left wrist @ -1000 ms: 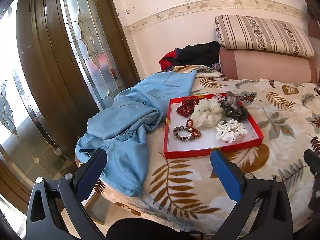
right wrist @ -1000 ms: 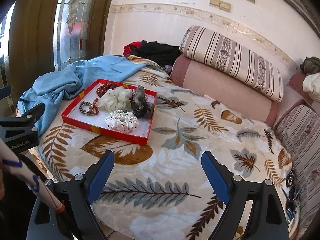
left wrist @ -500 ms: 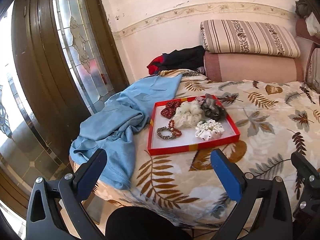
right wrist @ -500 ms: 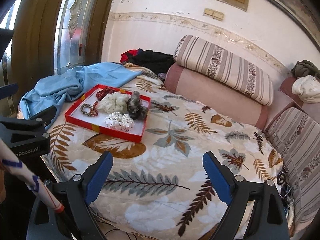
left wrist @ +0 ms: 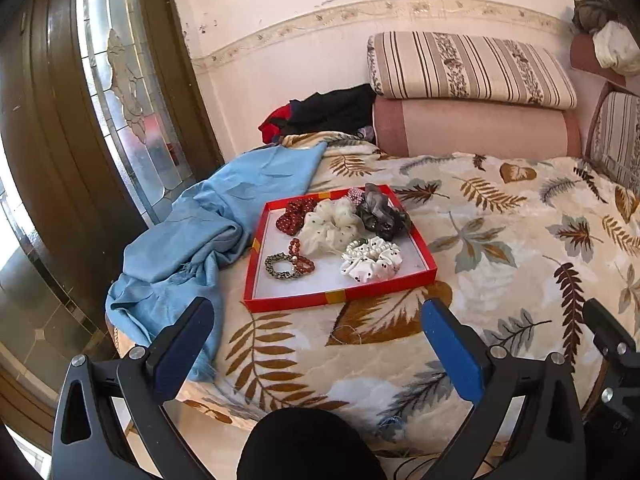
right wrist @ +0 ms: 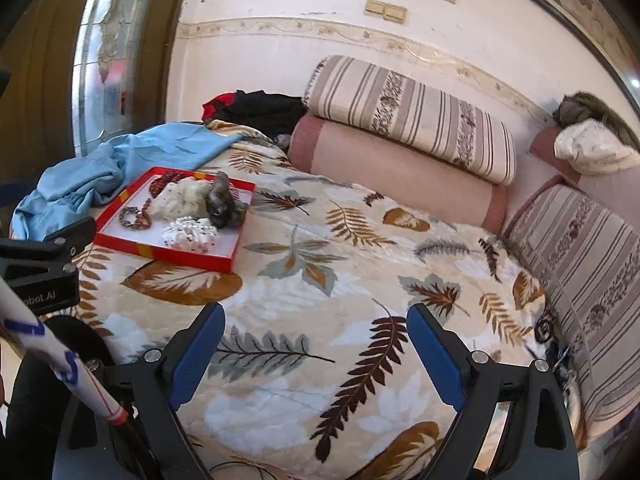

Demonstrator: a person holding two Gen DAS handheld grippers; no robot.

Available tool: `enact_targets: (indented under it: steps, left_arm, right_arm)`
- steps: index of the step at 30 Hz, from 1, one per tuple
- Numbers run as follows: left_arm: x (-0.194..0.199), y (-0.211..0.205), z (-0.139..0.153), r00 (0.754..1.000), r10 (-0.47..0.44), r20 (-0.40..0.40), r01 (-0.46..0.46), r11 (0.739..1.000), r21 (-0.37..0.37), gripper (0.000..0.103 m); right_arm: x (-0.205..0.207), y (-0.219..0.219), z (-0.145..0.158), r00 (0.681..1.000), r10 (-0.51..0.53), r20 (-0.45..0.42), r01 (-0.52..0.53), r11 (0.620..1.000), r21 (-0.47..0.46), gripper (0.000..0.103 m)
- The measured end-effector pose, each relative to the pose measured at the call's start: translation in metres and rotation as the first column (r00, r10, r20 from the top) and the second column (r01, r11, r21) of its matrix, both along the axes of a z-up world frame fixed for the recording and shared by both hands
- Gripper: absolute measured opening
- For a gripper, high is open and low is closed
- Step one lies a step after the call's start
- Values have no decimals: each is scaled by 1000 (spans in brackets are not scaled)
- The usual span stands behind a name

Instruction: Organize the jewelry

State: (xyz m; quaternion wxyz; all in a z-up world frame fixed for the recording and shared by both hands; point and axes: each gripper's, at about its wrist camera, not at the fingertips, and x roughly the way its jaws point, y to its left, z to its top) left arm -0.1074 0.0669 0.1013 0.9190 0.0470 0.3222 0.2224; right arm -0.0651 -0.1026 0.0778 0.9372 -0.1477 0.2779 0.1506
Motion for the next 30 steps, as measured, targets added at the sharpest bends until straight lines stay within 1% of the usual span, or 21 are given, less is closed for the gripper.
enact_targets:
  steps: [5, 10, 15, 21, 30]
  left_arm:
    - [18, -1, -17, 999, -24, -48, 24, 1000, -16, 103]
    - [34, -4, -32, 996, -43, -77, 40, 998, -40, 103]
    - [45, -7, -47, 992, -59, -111, 54, 998, -42, 103]
    - [50, -6, -54, 989, -69, -131, 63, 997, -49, 103]
    - [51, 2, -58, 987, -72, -143, 60, 994, -92, 103]
  right_arm:
    - [19, 2, -20, 998, -9, -64, 8, 1000, -9, 95]
    - [33, 3, -35, 995, -19, -99, 17, 999, -27, 95]
    - [45, 4, -48, 989, -33, -143, 29, 999, -35, 95]
    - [50, 7, -56, 987, -36, -158, 30, 999, -43, 95]
    - [52, 11, -58, 987, -35, -160, 26, 998, -59, 95]
